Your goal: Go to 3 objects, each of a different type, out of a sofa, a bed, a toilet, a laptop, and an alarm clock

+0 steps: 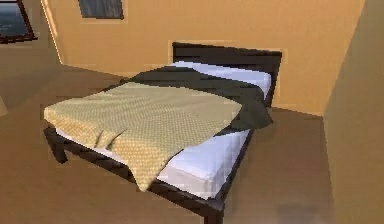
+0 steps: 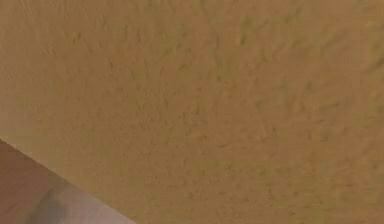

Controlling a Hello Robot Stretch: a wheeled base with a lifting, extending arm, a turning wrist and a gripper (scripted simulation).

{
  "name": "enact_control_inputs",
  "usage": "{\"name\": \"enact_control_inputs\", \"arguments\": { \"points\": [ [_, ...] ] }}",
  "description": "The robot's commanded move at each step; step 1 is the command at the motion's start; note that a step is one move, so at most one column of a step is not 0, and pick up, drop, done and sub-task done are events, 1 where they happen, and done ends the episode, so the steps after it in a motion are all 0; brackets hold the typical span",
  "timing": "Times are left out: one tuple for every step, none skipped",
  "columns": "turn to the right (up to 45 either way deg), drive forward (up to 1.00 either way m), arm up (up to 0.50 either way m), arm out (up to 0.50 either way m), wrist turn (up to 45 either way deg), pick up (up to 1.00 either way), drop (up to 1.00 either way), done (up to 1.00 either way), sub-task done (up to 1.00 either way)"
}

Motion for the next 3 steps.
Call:
{"name": "enact_control_inputs", "arguments": {
  "points": [
    [0.0, 0.0, 0.0, 0.0, 0.0, 0.0, 0.0, 0.0, 1.0],
    [-45.0, 0.0, 0.0, 0.0, 0.0, 0.0, 0.0, 0.0, 0.0],
    [-45.0, 0.0, 0.0, 0.0, 0.0, 0.0, 0.0, 0.0, 0.0]
  ]
}}
